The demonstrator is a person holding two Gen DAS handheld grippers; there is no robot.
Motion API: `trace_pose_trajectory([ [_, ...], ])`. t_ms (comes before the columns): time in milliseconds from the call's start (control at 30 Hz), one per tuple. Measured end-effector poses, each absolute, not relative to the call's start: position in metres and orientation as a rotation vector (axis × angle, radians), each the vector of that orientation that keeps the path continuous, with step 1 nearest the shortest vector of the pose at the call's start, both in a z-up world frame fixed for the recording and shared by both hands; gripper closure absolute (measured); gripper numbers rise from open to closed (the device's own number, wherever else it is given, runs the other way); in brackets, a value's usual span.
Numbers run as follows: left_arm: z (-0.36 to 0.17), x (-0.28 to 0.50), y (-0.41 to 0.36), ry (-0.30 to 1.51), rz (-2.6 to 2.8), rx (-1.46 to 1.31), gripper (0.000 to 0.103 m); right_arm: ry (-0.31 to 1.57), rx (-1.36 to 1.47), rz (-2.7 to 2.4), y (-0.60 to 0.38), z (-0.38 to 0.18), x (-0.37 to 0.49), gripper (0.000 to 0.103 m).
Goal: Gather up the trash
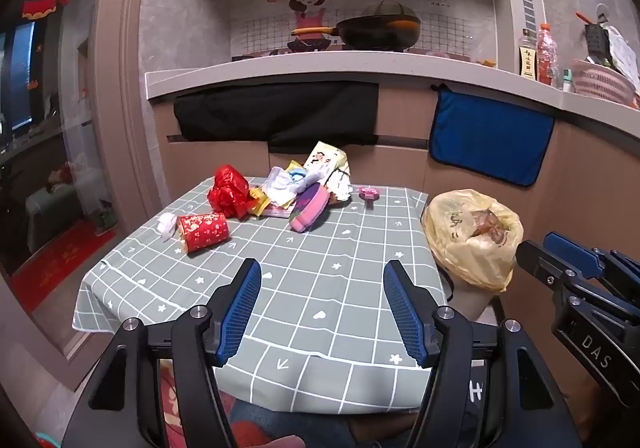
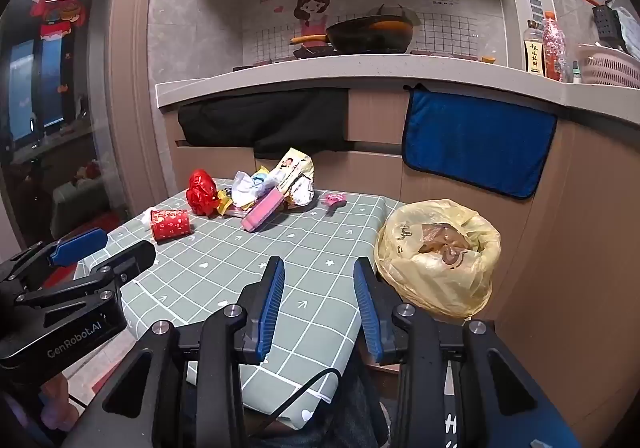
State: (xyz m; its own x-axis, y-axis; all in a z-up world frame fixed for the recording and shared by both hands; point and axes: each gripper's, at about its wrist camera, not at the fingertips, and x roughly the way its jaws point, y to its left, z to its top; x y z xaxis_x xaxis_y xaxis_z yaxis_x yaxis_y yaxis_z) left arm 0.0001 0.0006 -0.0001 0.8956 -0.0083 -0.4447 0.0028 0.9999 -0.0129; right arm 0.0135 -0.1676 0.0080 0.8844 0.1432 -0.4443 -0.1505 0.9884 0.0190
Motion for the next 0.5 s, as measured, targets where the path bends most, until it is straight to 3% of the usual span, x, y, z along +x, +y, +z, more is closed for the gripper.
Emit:
trace_pose_trajectory([
  [500,-0.0029,0.0001,0.0007,0.468,0.007,-0.003,0.039,0.458,-0.023,0.134,-0.1718,0.0104,0.0132,0.069],
])
